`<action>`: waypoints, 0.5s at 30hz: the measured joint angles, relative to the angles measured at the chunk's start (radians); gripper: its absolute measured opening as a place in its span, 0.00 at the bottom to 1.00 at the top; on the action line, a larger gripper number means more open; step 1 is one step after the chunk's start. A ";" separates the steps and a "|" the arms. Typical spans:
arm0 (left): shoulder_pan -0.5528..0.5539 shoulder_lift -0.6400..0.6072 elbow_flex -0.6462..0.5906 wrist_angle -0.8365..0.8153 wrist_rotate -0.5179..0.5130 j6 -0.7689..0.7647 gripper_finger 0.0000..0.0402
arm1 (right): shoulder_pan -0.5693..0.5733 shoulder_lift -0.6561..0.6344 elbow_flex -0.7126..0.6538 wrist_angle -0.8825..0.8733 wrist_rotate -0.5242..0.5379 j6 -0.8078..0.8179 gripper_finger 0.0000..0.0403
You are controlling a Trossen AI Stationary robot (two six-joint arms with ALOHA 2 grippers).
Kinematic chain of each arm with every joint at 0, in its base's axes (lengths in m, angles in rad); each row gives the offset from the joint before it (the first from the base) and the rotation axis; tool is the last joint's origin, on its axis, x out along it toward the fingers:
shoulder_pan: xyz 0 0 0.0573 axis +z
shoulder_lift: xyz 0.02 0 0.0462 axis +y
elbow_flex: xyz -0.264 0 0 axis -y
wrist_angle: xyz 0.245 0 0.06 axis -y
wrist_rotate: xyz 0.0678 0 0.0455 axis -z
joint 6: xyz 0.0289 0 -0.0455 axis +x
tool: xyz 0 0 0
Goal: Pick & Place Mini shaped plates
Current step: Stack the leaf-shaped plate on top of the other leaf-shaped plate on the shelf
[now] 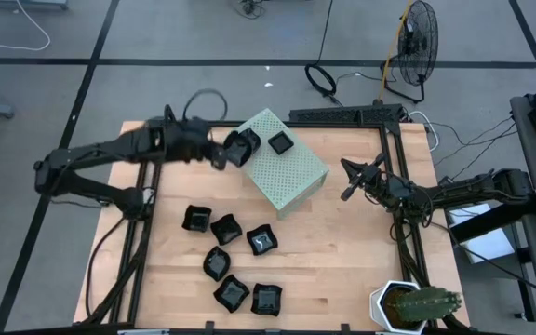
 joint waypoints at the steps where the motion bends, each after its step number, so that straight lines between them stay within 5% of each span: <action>1: 0.043 0.000 0.000 0.018 0.040 0.035 0.00 | 0.000 0.000 0.000 0.000 0.000 0.000 0.01; 8: 0.261 0.033 0.000 0.070 0.217 0.195 0.00 | 0.000 0.000 0.000 0.000 0.000 0.000 0.01; 15: 0.321 0.121 0.000 0.126 0.317 0.271 0.00 | 0.000 0.000 0.000 0.000 0.000 0.000 0.01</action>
